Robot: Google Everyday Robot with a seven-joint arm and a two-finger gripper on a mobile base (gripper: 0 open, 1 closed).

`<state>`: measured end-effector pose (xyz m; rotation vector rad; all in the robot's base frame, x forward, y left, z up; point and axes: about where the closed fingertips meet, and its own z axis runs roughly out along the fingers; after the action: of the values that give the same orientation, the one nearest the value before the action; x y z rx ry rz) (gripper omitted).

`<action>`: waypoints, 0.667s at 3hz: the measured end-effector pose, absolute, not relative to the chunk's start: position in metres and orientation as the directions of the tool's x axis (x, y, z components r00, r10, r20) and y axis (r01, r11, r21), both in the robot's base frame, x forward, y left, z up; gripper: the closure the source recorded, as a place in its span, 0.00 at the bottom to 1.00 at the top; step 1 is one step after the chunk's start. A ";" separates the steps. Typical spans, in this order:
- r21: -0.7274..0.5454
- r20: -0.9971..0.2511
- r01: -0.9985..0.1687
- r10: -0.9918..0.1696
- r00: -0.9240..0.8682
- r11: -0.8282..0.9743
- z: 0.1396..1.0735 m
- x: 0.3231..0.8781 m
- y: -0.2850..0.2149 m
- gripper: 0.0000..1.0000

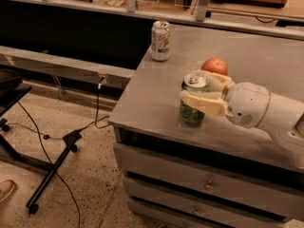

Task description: Place green can upright

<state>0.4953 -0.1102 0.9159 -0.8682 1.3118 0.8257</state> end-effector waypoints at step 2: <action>-0.073 -0.997 -0.876 -0.001 0.082 0.478 0.909 0.496 -0.123 0.00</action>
Offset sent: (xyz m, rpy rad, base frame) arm -0.0034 -0.0572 -0.0109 -0.0492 -0.0232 -0.1424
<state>0.4965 -0.1229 0.9089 -0.8610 1.3329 0.7914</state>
